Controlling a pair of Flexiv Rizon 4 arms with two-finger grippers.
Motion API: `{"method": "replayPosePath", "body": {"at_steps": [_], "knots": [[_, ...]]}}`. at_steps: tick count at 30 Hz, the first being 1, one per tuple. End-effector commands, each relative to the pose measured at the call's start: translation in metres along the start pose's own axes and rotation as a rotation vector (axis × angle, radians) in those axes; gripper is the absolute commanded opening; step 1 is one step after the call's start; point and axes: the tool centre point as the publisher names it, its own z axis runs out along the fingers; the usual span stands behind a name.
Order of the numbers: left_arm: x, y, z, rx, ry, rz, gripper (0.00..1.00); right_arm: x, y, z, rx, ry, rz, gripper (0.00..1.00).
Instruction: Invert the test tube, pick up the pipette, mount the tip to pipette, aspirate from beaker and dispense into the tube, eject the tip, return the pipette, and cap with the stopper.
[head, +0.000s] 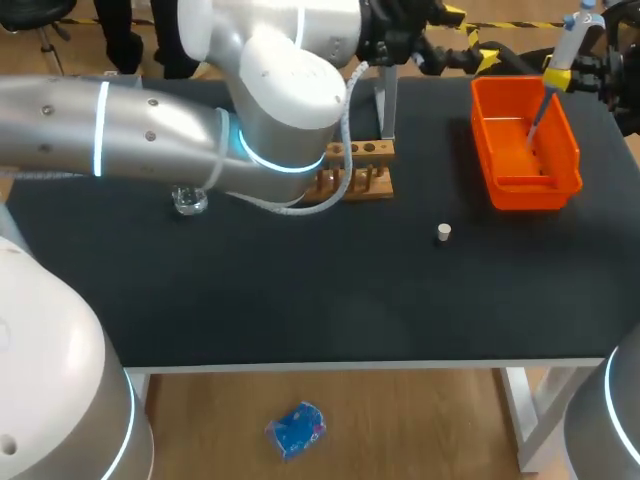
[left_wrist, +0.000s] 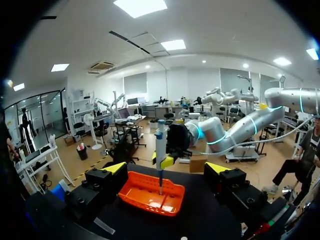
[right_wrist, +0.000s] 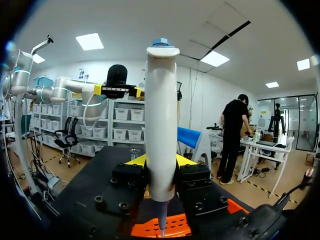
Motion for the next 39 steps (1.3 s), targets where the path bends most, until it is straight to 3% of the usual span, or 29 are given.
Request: {"method": "replayPosePath", "body": {"at_steps": [1, 2, 3, 4, 5, 6, 14, 26, 39], "knots": [[-0.004, -0.004, 0.021, -0.009, -0.009, 0.005, 1.0, 0.0, 0.0, -0.001, 0.001, 0.002, 0.0, 0.0], [-0.004, -0.005, 0.025, -0.006, 0.001, 0.006, 0.96, 0.0, 0.0, -0.001, 0.001, 0.002, 0.0, 0.0], [-0.004, -0.006, 0.029, -0.006, 0.002, 0.006, 0.82, 0.0, 0.0, -0.001, 0.001, 0.002, 0.0, 0.0], [-0.005, -0.006, 0.033, -0.004, 0.013, 0.001, 0.46, 0.0, 0.0, -0.001, 0.001, 0.002, 0.0, 0.0], [-0.005, -0.007, 0.037, 0.001, 0.024, -0.005, 0.18, 0.0, 0.0, -0.001, 0.001, 0.002, 0.0, 0.0], [-0.005, -0.009, 0.041, 0.001, 0.024, -0.005, 0.0, 0.0, 0.0, -0.001, 0.001, 0.002, 0.0, 0.0], [-0.004, -0.025, 0.076, 0.009, 0.062, -0.012, 0.0, 0.0, 0.0, -0.001, 0.001, 0.002, 0.0, 0.0], [-0.011, -0.035, 0.118, 0.043, 0.105, -0.025, 0.0, 0.0, 0.0, -0.001, 0.001, 0.002, 0.0, 0.0], [-0.011, -0.035, 0.118, 0.043, 0.105, -0.025, 0.0, 0.0, 0.0, -0.001, 0.001, 0.002, 0.0, 0.0]]}}
